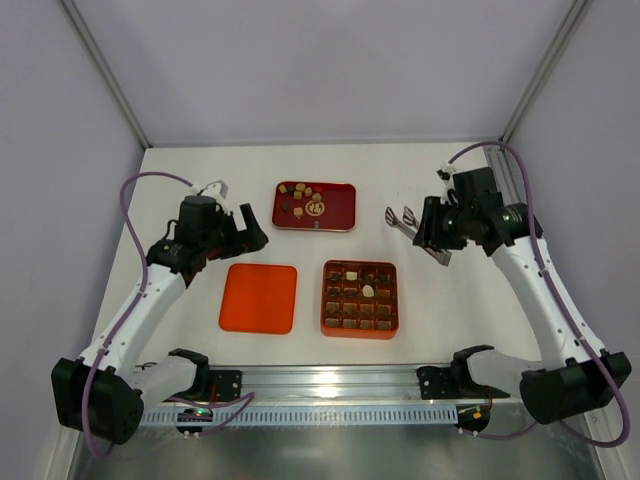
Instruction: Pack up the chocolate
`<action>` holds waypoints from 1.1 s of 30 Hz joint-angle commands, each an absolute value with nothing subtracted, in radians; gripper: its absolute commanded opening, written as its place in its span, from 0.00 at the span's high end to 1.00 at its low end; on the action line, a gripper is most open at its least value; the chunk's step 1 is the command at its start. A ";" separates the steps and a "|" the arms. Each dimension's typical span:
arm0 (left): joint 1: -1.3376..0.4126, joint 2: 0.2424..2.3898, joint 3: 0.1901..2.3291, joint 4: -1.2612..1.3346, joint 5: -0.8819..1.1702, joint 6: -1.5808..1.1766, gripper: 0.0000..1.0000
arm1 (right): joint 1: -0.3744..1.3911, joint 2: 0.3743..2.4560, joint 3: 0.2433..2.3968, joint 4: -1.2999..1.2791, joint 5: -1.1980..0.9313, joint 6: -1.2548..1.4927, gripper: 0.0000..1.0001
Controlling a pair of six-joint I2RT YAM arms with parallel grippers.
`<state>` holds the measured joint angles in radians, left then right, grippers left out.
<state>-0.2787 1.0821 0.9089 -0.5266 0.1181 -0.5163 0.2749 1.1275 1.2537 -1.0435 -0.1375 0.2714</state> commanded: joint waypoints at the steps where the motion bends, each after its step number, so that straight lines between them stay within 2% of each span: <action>1: -0.278 1.060 0.904 -0.480 0.158 -0.523 0.00 | 0.198 1.210 1.315 -0.881 -0.101 0.225 0.54; 9: -0.278 1.055 0.899 -0.465 0.203 -0.537 0.00 | 0.049 1.456 1.290 -0.582 -0.118 0.236 0.51; 14: -0.278 1.049 0.899 -0.465 0.198 -0.537 0.00 | 0.014 1.598 1.299 -0.470 -0.062 0.212 0.51; 23: -0.278 1.060 0.899 -0.463 0.201 -0.537 0.00 | 0.012 1.739 1.328 -0.419 0.055 0.156 0.51; 33: -0.278 1.068 0.897 -0.460 0.209 -0.538 0.00 | 0.012 1.922 1.454 -0.494 0.061 0.149 0.50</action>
